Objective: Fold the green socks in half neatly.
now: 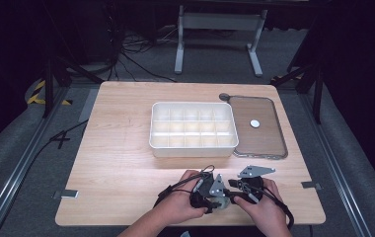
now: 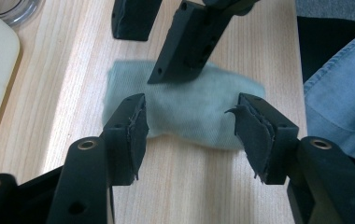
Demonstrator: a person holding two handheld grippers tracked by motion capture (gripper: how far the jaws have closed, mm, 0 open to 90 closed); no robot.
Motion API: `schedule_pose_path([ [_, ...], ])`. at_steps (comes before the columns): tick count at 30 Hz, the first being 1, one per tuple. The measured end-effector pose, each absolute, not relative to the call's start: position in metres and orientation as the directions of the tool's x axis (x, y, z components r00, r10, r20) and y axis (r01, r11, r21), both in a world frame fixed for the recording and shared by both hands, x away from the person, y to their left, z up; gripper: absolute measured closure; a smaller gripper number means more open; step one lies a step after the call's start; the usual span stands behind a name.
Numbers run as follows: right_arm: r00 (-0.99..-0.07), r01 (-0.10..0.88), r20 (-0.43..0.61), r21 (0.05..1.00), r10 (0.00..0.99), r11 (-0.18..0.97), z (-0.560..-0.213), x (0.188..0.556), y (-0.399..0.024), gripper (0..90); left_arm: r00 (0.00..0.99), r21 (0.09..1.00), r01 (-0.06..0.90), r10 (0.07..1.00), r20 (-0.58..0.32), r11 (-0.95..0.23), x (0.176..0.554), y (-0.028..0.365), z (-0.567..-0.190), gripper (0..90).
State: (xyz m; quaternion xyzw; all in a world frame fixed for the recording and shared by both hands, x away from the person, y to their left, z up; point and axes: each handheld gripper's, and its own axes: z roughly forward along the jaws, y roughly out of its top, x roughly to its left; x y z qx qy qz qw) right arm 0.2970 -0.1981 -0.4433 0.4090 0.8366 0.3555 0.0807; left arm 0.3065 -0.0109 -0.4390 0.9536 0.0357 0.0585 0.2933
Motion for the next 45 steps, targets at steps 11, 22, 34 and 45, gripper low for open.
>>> schedule_pose_path([
  [11, -0.637, 0.673, 0.191, 0.609, 0.747, 0.419, -0.453, 0.3, -0.202, 53.9, 0.987, 0.52, 0.052, 0.122, 0.101, -0.852, 0.305, -0.015, -0.446, 41.8],
  [22, -0.602, 0.748, 0.337, 0.557, 0.724, 0.362, -0.462, 0.313, -0.205, 57.2, 0.981, 0.523, 0.073, 0.154, 0.114, -0.849, 0.303, -0.015, -0.449, 39.7],
  [34, -0.594, 0.78, 0.44, 0.521, 0.673, 0.348, -0.464, 0.32, -0.204, 74.8, 0.976, 0.543, 0.088, 0.182, 0.121, -0.835, 0.302, -0.008, -0.449, 39.0],
  [45, -0.637, 0.746, 0.399, 0.537, 0.66, 0.394, -0.454, 0.319, -0.201, 81.3, 0.955, 0.613, 0.18, 0.285, 0.078, -0.77, 0.311, 0.026, -0.428, 37.9],
])
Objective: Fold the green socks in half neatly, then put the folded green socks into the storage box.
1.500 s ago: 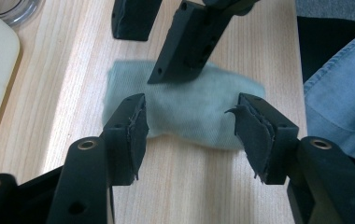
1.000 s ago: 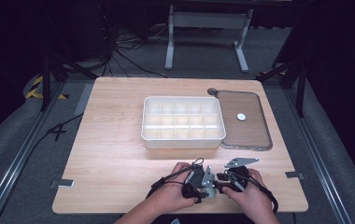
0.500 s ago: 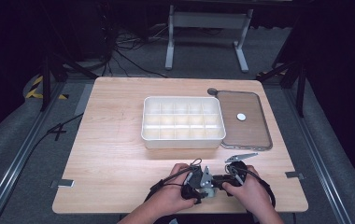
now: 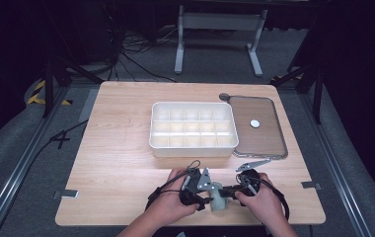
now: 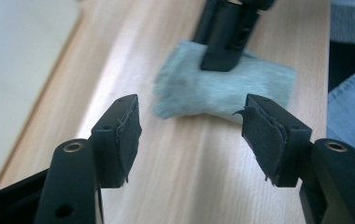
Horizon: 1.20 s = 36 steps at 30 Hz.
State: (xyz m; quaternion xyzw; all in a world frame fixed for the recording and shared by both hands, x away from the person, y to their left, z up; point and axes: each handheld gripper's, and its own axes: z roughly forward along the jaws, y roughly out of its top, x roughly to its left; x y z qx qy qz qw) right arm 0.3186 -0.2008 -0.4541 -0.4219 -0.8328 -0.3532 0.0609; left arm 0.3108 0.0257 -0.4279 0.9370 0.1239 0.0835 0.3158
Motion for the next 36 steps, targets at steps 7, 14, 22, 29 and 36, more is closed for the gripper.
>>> schedule_pose_path([
  [7, -0.652, 0.719, 0.364, 0.575, 0.665, 0.39, -0.44, 0.32, -0.203, 81.9, 0.921, 0.638, 0.259, 0.384, 0.063, -0.725, 0.322, 0.055, -0.416, 37.3],
  [14, -0.665, 0.687, 0.316, 0.614, 0.677, 0.388, -0.422, 0.323, -0.205, 81.8, 0.895, 0.649, 0.311, 0.444, 0.046, -0.694, 0.33, 0.075, -0.409, 37.4],
  [22, -0.678, 0.629, 0.224, 0.669, 0.7, 0.396, -0.397, 0.329, -0.208, 81.7, 0.877, 0.633, 0.337, 0.478, 0.059, -0.697, 0.334, 0.086, -0.407, 36.6],
  [29, -0.677, 0.577, 0.149, 0.715, 0.721, 0.395, -0.372, 0.342, -0.213, 81.6, 0.864, 0.643, 0.361, 0.501, 0.041, -0.675, 0.335, 0.095, -0.403, 35.1],
  [36, -0.681, 0.562, 0.126, 0.721, 0.722, 0.405, -0.358, 0.354, -0.214, 81.5, 0.859, 0.647, 0.378, 0.512, 0.022, -0.662, 0.336, 0.099, -0.403, 34.6],
])
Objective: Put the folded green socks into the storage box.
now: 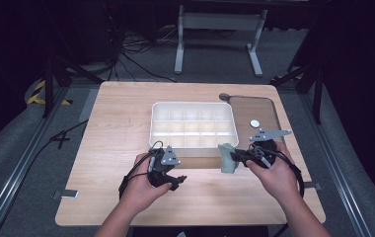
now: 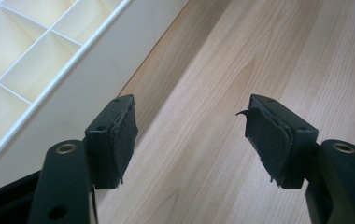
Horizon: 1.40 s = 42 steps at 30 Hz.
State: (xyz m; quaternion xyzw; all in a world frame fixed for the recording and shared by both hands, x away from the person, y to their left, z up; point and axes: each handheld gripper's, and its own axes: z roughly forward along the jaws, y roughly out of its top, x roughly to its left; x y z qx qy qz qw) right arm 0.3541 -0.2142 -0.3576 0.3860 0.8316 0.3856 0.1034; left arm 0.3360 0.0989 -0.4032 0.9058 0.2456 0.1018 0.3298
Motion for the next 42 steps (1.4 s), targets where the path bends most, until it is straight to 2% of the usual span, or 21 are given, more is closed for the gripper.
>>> schedule_pose_path([
  [6, -0.705, 0.537, 0.071, 0.703, 0.706, 0.466, -0.346, 0.367, -0.214, 81.4, 0.855, 0.643, 0.375, 0.518, 0.039, -0.668, 0.337, 0.103, -0.402, 34.6],
  [20, -0.711, 0.554, 0.093, 0.684, 0.697, 0.475, -0.326, 0.398, -0.215, 80.9, 0.823, 0.631, 0.425, 0.567, 0.029, -0.649, 0.337, 0.119, -0.402, 35.3],
  [26, -0.72, 0.531, 0.028, 0.665, 0.693, 0.525, -0.314, 0.417, -0.213, 81.0, 0.806, 0.638, 0.453, 0.592, 0.005, -0.622, 0.335, 0.128, -0.401, 35.3],
  [42, -0.732, 0.507, -0.01, 0.659, 0.681, 0.555, -0.308, 0.457, -0.207, 80.9, 0.769, 0.655, 0.488, 0.64, -0.01, -0.576, 0.329, 0.15, -0.399, 35.2],
])
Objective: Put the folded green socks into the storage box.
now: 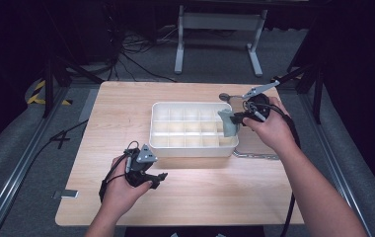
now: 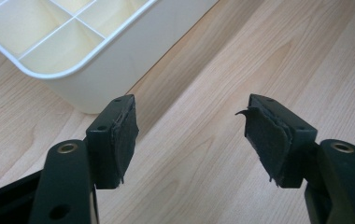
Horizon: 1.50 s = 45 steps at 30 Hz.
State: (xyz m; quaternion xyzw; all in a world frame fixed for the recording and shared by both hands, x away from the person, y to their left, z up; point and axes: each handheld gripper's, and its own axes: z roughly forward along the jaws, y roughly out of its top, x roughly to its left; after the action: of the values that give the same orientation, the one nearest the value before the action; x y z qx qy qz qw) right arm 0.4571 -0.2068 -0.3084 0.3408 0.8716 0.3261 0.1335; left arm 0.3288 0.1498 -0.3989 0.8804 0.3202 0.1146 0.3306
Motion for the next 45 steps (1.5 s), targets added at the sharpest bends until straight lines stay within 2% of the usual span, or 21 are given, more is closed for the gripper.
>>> schedule_pose_path([
  [12, -0.766, 0.465, -0.054, 0.642, 0.641, 0.609, -0.313, 0.461, -0.202, 80.8, 0.768, 0.672, 0.48, 0.641, -0.011, -0.564, 0.328, 0.152, -0.397, 36.0],
  [33, -0.786, 0.461, -0.177, 0.472, 0.593, 0.751, -0.362, 0.471, -0.181, 81.1, 0.772, 0.657, 0.489, 0.636, -0.018, -0.575, 0.328, 0.152, -0.399, 36.3],
  [45, -0.801, 0.487, -0.169, 0.372, 0.574, 0.79, -0.377, 0.473, -0.173, 81.9, 0.77, 0.648, 0.498, 0.637, -0.025, -0.577, 0.329, 0.152, -0.4, 36.4],
])
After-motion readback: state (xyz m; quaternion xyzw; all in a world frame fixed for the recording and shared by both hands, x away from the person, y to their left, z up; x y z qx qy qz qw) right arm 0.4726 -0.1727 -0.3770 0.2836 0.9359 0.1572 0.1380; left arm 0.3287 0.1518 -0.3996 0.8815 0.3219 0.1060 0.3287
